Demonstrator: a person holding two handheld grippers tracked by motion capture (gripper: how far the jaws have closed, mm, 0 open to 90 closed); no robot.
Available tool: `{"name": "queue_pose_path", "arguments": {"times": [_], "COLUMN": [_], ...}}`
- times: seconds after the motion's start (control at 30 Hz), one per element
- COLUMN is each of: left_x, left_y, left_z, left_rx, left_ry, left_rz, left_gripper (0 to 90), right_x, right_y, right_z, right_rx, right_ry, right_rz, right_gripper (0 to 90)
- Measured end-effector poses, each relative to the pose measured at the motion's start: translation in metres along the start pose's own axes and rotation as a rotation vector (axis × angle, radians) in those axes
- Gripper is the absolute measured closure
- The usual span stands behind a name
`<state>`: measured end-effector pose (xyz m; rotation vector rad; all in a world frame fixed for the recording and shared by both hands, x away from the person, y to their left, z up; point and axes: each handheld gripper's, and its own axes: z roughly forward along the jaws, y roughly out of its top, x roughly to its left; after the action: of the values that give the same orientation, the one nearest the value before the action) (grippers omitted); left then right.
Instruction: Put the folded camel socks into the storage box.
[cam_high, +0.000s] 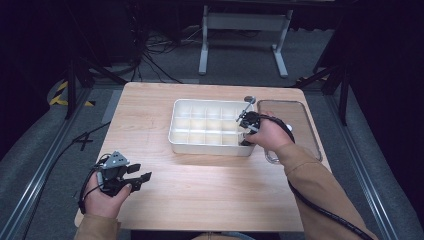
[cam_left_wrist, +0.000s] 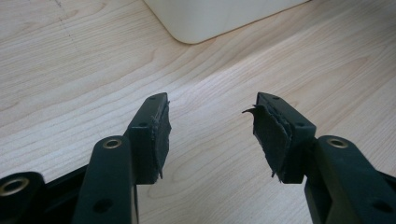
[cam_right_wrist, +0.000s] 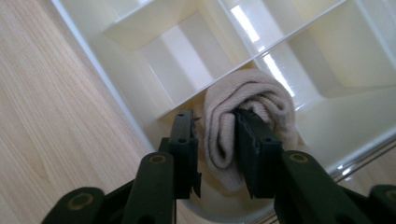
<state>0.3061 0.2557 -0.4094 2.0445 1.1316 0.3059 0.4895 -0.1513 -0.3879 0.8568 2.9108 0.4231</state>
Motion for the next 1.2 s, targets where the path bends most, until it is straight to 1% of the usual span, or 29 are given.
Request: {"name": "queue_pose_path", "arguments": {"times": [0.03, 0.1, 0.13, 0.17, 0.23, 0.27, 0.3, 0.4, 0.43, 0.47, 0.5, 0.53, 0.57, 0.6, 0.63, 0.7, 0.73, 0.77, 0.83, 0.87, 0.97, 1.03, 1.07, 1.13, 1.2], "left_x": [0.0, 0.0, 0.0, 0.0, 0.0, 0.0, 0.0, -0.001, 0.0, -0.001, -0.001, 0.0, 0.0, 0.0, 0.0, -0.001, -0.001, -0.001, 0.0, -0.001, -0.001, -0.002, -0.002, -0.002, -0.003], "left_y": [0.001, 0.002, 0.002, 0.003, 0.004, 0.005, 0.006, 0.008, 0.011, 0.012, 0.012, 0.015, 0.016, 0.017, 0.017, 0.02, 0.023, 0.023, 0.025, 0.026, 0.029, 0.029, 0.029, 0.029, 0.028], "left_z": [0.0, 0.001, 0.001, 0.002, 0.003, 0.003, 0.004, 0.006, 0.008, 0.008, 0.008, 0.011, 0.012, 0.012, 0.012, 0.013, 0.015, 0.015, 0.016, 0.017, 0.02, 0.023, 0.024, 0.025, 0.025], "left_rx": [0.001, -0.001, 0.002, 0.001, -0.002, 0.002, 0.0, -0.004, -0.003, 0.002, 0.002, -0.001, 0.0, -0.002, -0.002, -0.004, -0.006, -0.006, -0.005, -0.005, -0.002, 0.004, 0.0, -0.01, -0.01], "left_ry": [0.001, 0.001, -0.003, -0.001, -0.006, -0.003, -0.005, -0.012, -0.011, -0.012, -0.012, -0.015, -0.018, -0.017, -0.017, -0.018, -0.016, -0.016, -0.016, -0.022, -0.029, -0.03, -0.025, -0.023, -0.022], "left_rz": [0.005, 0.007, 0.013, 0.006, 0.011, 0.023, 0.019, 0.021, 0.035, 0.025, 0.025, 0.031, 0.039, 0.038, 0.038, 0.034, 0.039, 0.039, 0.053, 0.048, 0.051, 0.05, 0.051, 0.04, 0.04], "left_gripper": [46.4, 46.4, 46.4, 46.4, 46.4, 46.4, 46.4, 46.3, 46.3, 46.3, 46.2, 46.2, 46.2, 46.2, 46.1, 45.8, 45.1, 44.6, 44.3, 44.3, 43.8, 43.4, 42.9, 40.8, 39.4], "right_x": [0.001, 0.001, 0.001, 0.002, 0.002, 0.003, 0.003, 0.005, 0.006, 0.007, 0.007, 0.009, 0.01, 0.011, 0.011, 0.012, 0.014, 0.014, 0.017, 0.018, 0.02, 0.021, 0.021, 0.023, 0.024], "right_y": [0.0, -0.002, -0.004, -0.006, -0.011, -0.015, -0.017, -0.03, -0.034, -0.038, -0.038, -0.047, -0.051, -0.054, -0.054, -0.065, -0.075, -0.075, -0.086, -0.091, -0.107, -0.117, -0.122, -0.133, -0.144], "right_z": [-0.004, -0.012, -0.016, -0.022, -0.029, -0.034, -0.037, -0.049, -0.052, -0.054, -0.054, -0.061, -0.064, -0.066, -0.066, -0.073, -0.078, -0.078, -0.081, -0.082, -0.086, -0.088, -0.089, -0.091, -0.09], "right_rx": [-0.011, -0.03, -0.051, -0.076, -0.108, -0.131, -0.146, -0.219, -0.235, -0.255, -0.255, -0.301, -0.319, -0.331, -0.331, -0.365, -0.395, -0.395, -0.423, -0.436, -0.458, -0.476, -0.487, -0.5, -0.514], "right_ry": [-0.011, -0.025, -0.031, -0.041, -0.039, -0.046, -0.05, -0.055, -0.057, -0.054, -0.054, -0.061, -0.063, -0.066, -0.066, -0.07, -0.08, -0.08, -0.09, -0.095, -0.105, -0.119, -0.126, -0.128, -0.123], "right_rz": [0.018, 0.014, 0.019, 0.025, 0.024, 0.031, 0.034, 0.058, 0.063, 0.068, 0.068, 0.081, 0.083, 0.09, 0.09, 0.099, 0.105, 0.105, 0.11, 0.115, 0.115, 0.107, 0.108, 0.112, 0.119], "right_gripper": [64.8, 64.2, 63.8, 64.1, 63.7, 63.5, 63.3, 61.8, 61.4, 61.1, 61.1, 60.8, 60.6, 60.1, 60.1, 59.9, 58.9, 58.9, 57.4, 57.2, 56.3, 55.3, 54.8, 53.5, 53.2]}}
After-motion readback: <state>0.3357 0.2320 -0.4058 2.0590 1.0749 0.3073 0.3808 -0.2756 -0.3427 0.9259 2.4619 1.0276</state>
